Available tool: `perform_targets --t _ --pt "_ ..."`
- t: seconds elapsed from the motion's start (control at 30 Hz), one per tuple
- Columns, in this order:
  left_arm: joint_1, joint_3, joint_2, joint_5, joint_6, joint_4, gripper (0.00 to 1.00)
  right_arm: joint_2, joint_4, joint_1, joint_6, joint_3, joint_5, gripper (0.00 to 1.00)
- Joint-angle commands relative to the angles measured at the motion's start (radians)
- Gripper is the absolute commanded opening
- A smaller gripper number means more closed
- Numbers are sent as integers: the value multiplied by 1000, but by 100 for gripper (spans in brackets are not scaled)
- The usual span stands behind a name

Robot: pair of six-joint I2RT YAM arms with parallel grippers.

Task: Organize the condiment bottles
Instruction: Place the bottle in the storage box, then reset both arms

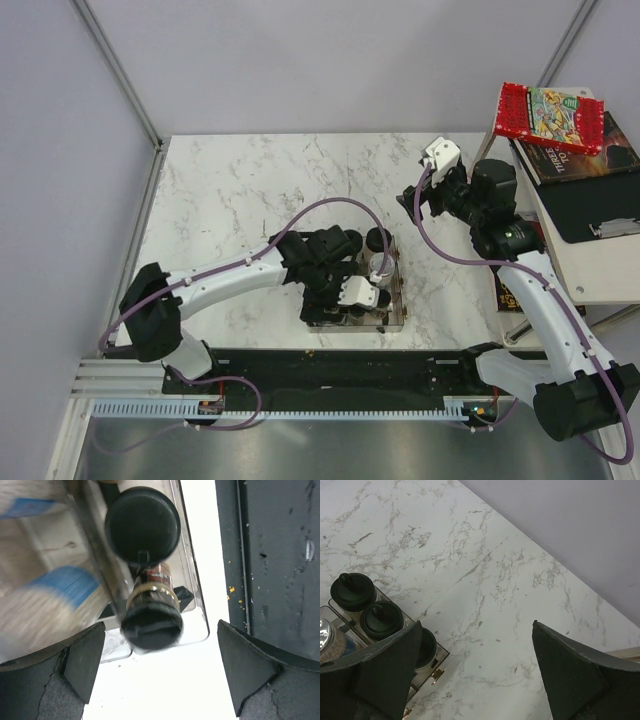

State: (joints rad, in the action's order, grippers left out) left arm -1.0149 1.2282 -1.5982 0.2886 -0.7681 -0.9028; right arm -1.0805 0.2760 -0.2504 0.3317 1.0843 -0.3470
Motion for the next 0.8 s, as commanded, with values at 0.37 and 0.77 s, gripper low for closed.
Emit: perform_targets --t 0.37,0.77 --pt "152 37 383 214 -80 -59 99 21 -32 16 -22 -3 -72 98" --pt "680 -99 534 155 392 594 99 128 -219 17 -255 -44 256 98"
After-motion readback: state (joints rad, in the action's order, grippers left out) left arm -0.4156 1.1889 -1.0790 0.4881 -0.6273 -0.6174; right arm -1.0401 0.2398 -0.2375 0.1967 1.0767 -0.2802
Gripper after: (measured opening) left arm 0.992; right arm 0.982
